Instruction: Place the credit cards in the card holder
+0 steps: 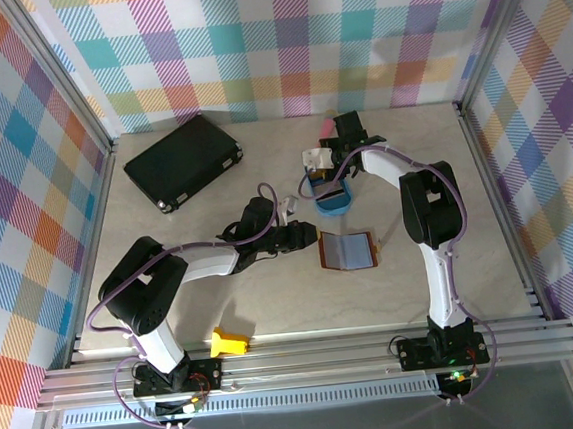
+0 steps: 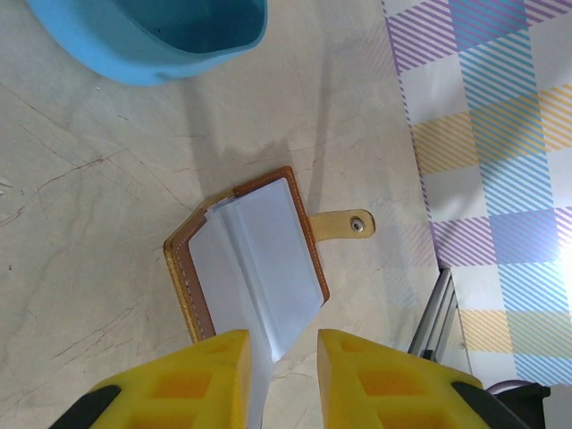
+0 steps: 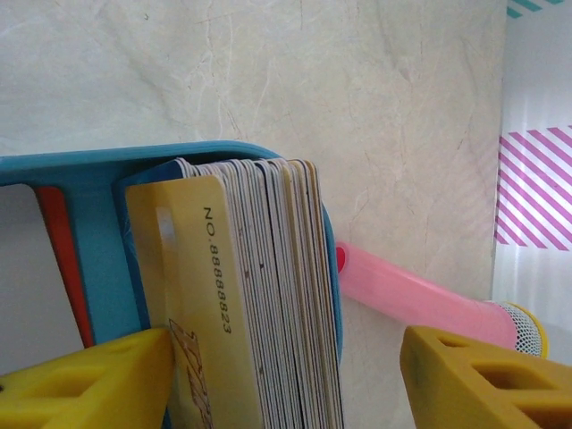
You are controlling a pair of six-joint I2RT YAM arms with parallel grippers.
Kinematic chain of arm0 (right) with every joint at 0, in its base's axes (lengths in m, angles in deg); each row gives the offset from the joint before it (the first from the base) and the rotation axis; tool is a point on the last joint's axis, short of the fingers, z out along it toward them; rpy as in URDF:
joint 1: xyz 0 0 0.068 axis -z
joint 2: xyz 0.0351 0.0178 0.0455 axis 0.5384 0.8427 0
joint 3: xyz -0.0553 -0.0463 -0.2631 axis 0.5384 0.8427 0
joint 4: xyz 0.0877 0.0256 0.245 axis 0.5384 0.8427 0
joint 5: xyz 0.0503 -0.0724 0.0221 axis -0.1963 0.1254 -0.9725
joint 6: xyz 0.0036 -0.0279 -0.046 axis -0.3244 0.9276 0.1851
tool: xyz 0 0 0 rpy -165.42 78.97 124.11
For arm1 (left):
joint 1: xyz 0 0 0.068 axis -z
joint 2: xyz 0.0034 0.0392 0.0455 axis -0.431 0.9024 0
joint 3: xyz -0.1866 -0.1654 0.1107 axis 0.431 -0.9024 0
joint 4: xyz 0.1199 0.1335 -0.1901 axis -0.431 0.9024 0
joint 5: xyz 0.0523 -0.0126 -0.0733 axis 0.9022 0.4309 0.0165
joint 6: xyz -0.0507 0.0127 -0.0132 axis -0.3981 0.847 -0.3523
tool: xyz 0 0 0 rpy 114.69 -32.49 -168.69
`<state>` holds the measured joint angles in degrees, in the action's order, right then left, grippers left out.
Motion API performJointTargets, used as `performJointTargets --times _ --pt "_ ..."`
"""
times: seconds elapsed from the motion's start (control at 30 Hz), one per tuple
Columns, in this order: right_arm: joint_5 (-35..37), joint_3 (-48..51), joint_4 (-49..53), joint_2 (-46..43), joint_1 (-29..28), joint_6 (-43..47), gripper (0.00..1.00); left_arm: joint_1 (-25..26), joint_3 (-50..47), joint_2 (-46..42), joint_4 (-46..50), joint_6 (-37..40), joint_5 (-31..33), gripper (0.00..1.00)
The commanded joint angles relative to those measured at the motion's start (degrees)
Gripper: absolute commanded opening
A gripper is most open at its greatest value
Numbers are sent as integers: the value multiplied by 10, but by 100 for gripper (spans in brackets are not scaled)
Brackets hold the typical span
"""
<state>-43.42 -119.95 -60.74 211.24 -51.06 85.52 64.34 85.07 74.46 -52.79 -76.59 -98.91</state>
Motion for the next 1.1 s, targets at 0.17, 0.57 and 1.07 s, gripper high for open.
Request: performJointTargets --times 0.17,0.57,1.07 --pt "-13 -24 11 -36 -3 -18 58 -3 3 1 -34 -10 -13 26" --pt "-16 -21 26 -56 -2 -23 39 1 -4 0 -51 -18 -12 27" --pt "-76 -19 106 -125 8 -80 0 6 -7 -12 -53 -19 -6 27"
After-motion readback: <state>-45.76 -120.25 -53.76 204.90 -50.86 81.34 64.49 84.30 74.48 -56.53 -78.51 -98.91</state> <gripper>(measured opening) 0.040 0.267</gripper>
